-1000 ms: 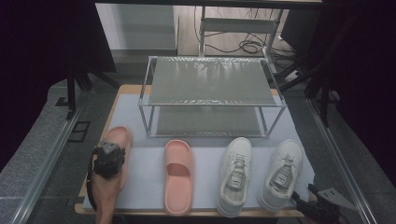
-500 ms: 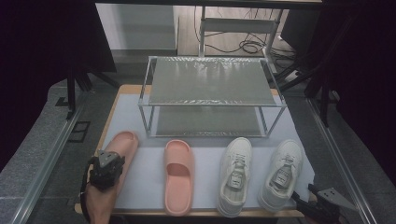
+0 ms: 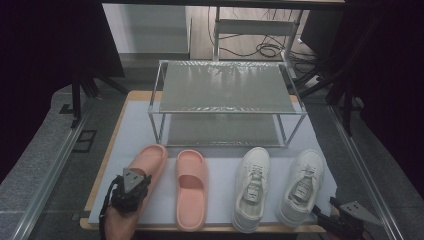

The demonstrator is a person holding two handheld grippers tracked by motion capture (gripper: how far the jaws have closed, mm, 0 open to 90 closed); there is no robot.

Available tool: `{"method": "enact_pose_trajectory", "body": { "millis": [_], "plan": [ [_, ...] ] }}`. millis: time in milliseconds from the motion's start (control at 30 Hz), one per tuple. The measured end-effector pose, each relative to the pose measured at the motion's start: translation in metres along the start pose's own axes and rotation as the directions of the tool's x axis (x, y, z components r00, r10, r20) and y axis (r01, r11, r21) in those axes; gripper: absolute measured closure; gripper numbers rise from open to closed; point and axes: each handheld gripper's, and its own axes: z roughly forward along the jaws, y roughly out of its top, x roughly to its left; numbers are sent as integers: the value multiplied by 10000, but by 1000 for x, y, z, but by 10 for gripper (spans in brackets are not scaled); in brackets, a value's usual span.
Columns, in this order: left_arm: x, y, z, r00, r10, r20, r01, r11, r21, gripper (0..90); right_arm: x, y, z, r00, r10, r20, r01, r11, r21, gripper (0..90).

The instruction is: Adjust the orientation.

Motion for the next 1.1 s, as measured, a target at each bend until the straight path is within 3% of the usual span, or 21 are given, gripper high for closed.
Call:
{"method": "enact_pose_trajectory", "body": {
  "millis": [267, 667, 1100],
  "plan": [
    [-13, 7, 20, 9995, 304, 97, -306, 9993, 236, 854, 0, 0, 0, 10000, 0, -2, 0, 10000, -2, 235],
    [-29, 23, 39, 9980, 528, 359, -534, 9985, 144, 856, 0, 0, 0, 10000, -4, -3, 4, 10000, 0, 235],
    [-32, 46, 62, 9980, 549, 316, -546, 9985, -76, 856, 0, 0, 0, 10000, -9, -19, 9, 10000, -13, 235]
  ]
}}
